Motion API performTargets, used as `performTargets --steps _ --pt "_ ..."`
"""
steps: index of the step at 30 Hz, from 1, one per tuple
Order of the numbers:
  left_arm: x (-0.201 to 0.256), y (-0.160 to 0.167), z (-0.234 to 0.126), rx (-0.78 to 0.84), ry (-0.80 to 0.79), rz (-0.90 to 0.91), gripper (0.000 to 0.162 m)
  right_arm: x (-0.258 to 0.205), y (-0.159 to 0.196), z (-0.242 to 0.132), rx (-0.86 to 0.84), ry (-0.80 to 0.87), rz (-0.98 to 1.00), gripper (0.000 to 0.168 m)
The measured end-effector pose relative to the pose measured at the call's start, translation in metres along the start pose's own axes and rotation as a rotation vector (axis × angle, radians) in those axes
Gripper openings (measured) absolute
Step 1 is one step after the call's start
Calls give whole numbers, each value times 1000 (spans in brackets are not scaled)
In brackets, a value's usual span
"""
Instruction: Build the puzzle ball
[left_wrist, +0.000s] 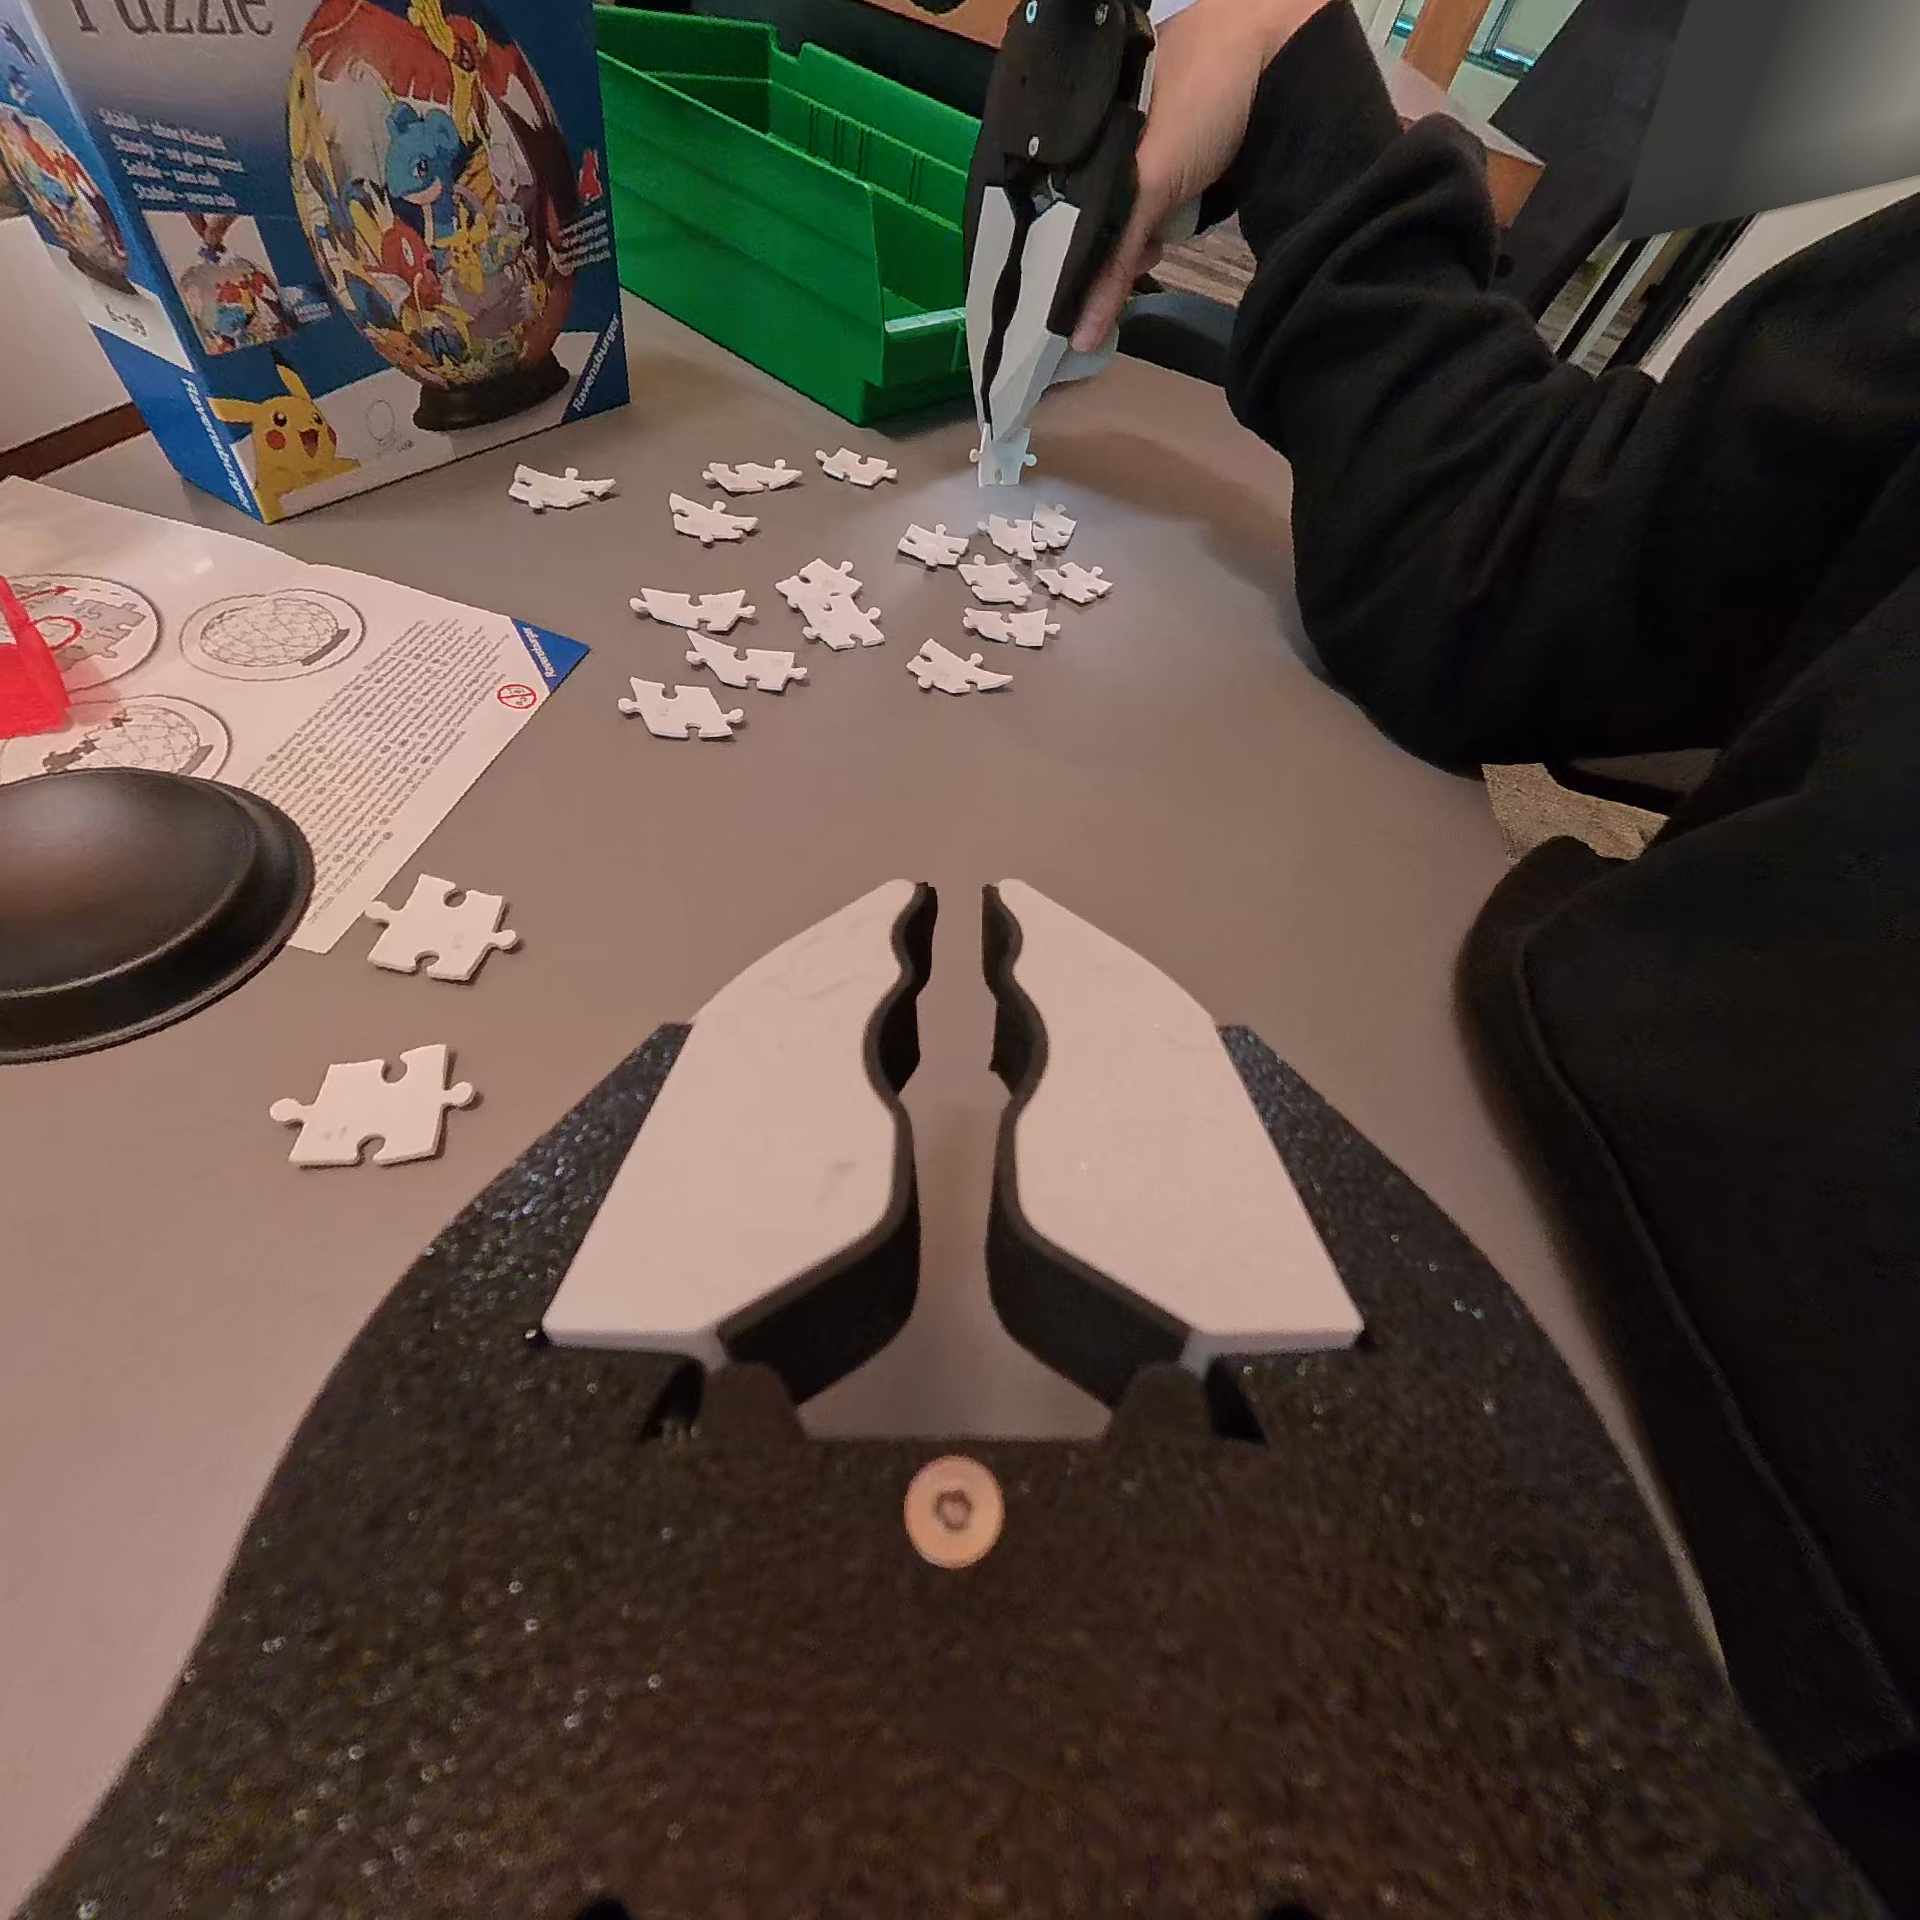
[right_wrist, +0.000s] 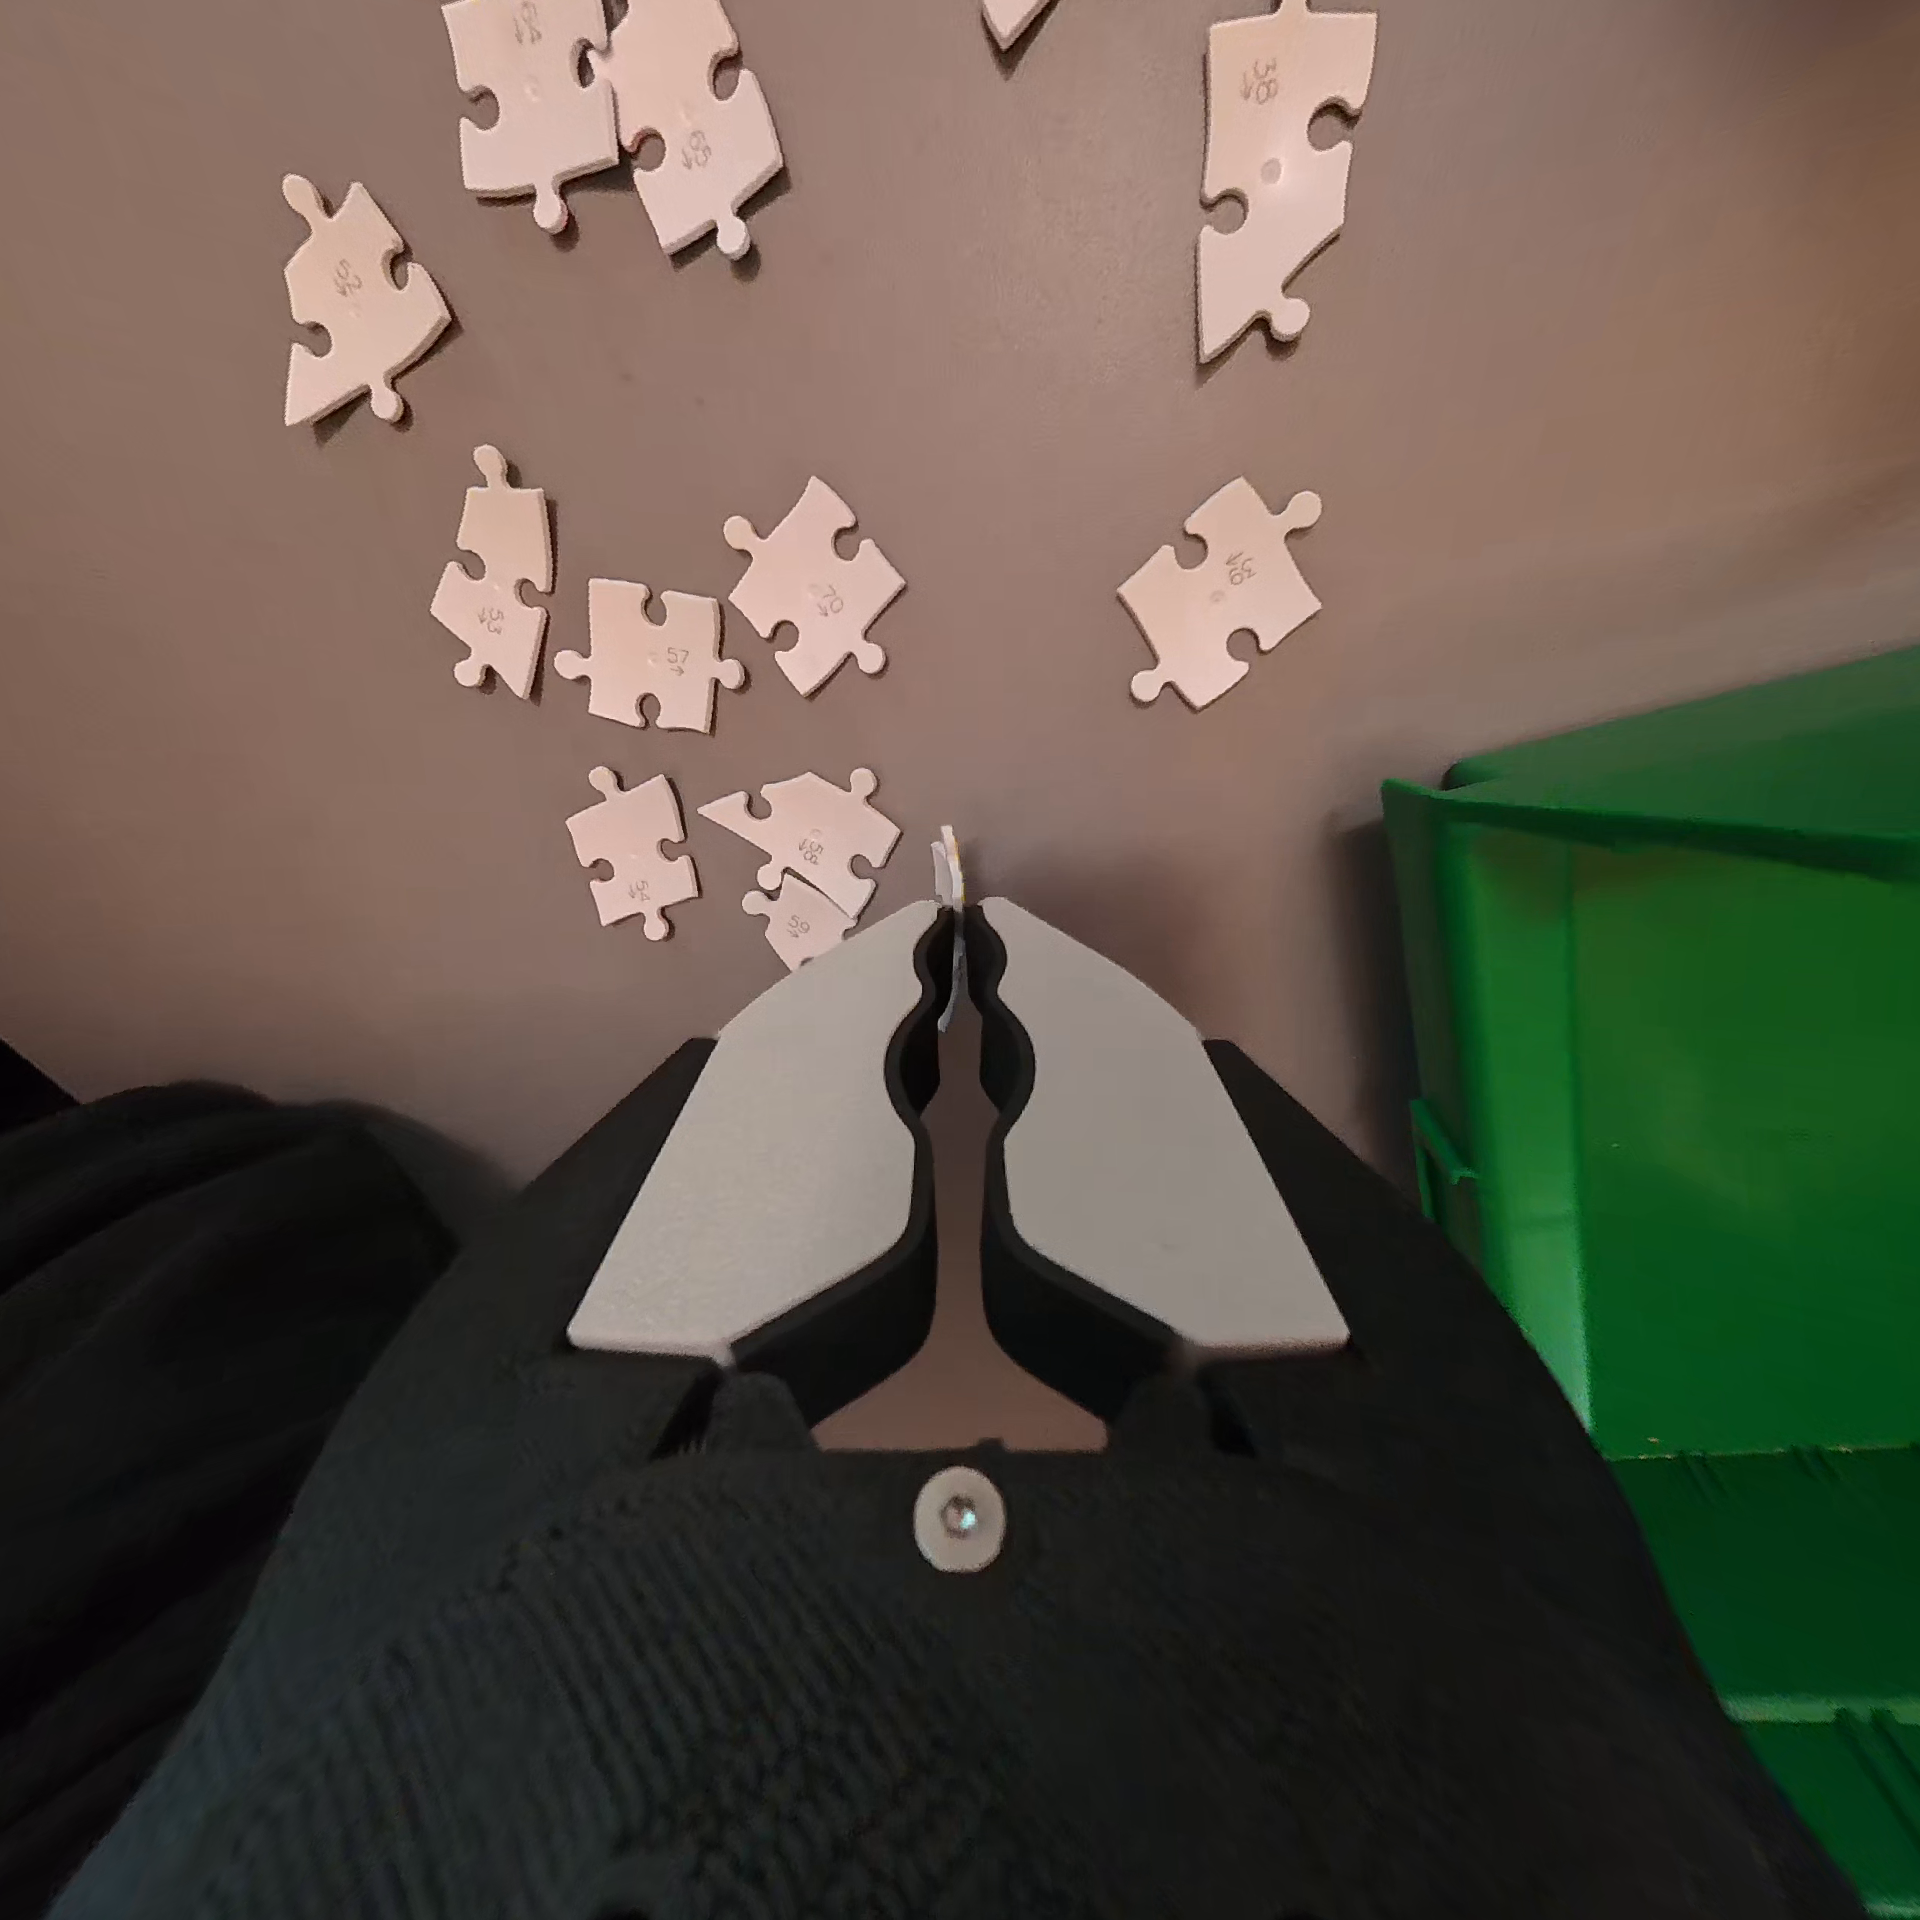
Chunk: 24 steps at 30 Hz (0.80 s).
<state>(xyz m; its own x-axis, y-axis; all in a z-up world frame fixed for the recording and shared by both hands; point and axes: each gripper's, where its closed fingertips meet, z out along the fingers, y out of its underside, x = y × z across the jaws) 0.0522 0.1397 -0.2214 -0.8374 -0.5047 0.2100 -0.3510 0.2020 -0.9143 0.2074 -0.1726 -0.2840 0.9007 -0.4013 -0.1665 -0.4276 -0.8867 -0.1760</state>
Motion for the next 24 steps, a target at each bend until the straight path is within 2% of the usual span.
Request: performTargets --steps 11,15,24 --pt "-1 -2 -4 3 -8 0 7 2 37 -10 2 -10 132 3" --pt "-1 -3 -4 3 -15 12 7 -12 25 -20 80 -30 74 2" --pt "1 -3 -5 4 -17 12 8 -35 4 -8 1 -97 2 3"
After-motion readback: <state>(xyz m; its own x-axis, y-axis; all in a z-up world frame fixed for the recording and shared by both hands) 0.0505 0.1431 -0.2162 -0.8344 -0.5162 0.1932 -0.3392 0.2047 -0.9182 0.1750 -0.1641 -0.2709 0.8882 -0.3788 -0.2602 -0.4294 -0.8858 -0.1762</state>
